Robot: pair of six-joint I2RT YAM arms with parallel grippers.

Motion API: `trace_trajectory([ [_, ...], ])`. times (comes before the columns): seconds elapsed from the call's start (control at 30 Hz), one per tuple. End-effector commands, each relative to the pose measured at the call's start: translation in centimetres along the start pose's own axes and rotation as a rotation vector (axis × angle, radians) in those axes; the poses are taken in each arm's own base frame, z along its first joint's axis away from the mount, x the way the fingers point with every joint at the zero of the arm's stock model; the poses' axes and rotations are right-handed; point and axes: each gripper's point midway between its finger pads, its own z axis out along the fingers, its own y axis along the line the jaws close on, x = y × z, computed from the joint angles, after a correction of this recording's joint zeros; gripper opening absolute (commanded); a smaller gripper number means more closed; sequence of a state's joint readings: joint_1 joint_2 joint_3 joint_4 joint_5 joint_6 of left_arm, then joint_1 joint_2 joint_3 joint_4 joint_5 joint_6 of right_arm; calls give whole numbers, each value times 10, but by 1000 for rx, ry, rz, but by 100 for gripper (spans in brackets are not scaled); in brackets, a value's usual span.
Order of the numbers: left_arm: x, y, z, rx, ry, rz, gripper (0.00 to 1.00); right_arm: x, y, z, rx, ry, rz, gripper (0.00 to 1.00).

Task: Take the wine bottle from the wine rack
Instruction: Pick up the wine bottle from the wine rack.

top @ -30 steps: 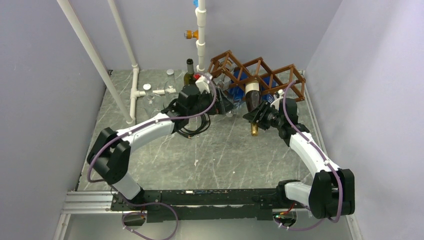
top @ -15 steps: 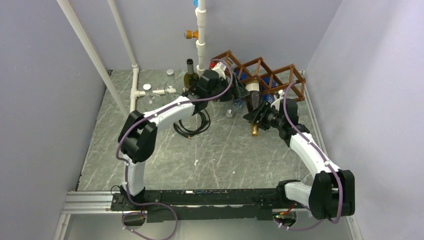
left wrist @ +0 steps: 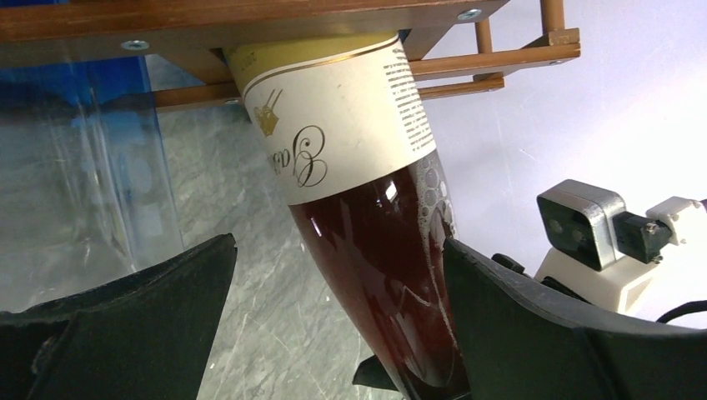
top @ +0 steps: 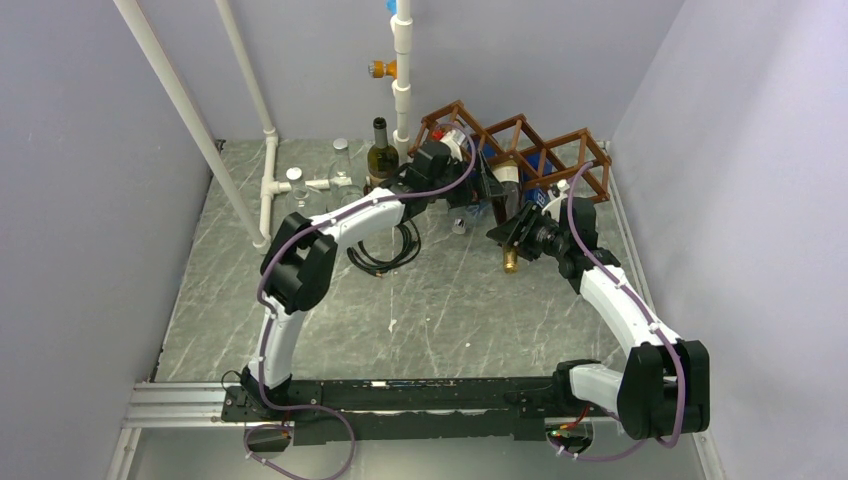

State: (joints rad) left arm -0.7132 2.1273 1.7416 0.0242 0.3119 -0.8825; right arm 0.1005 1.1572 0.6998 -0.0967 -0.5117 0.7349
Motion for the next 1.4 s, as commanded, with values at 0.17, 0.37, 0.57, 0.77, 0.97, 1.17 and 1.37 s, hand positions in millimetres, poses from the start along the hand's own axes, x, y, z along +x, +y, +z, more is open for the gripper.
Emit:
trace_trajectory([
  [0.17,-10,-40,10,122,-25,-52,99,-45,82,-30,-280,-180,-248,0],
  [0.37,-3,-47,13,143,-13,-81,96,-45,86,-33,-296,-178,-257,0],
  [0.57,-1,-57,15,185,-7,-88,78,-42,91,-36,-312,-163,-269,0],
  [0.77,0,-67,12,216,-6,-91,69,-36,96,-40,-330,-144,-288,0],
  [0.97,0,-73,1,230,-25,-90,67,-32,100,-44,-342,-128,-298,0],
  [1.17,5,-77,-9,242,-22,-91,68,-28,104,-48,-350,-111,-299,0],
  [1.37,10,-78,-17,251,-23,-99,70,-23,109,-54,-363,-94,-309,0],
])
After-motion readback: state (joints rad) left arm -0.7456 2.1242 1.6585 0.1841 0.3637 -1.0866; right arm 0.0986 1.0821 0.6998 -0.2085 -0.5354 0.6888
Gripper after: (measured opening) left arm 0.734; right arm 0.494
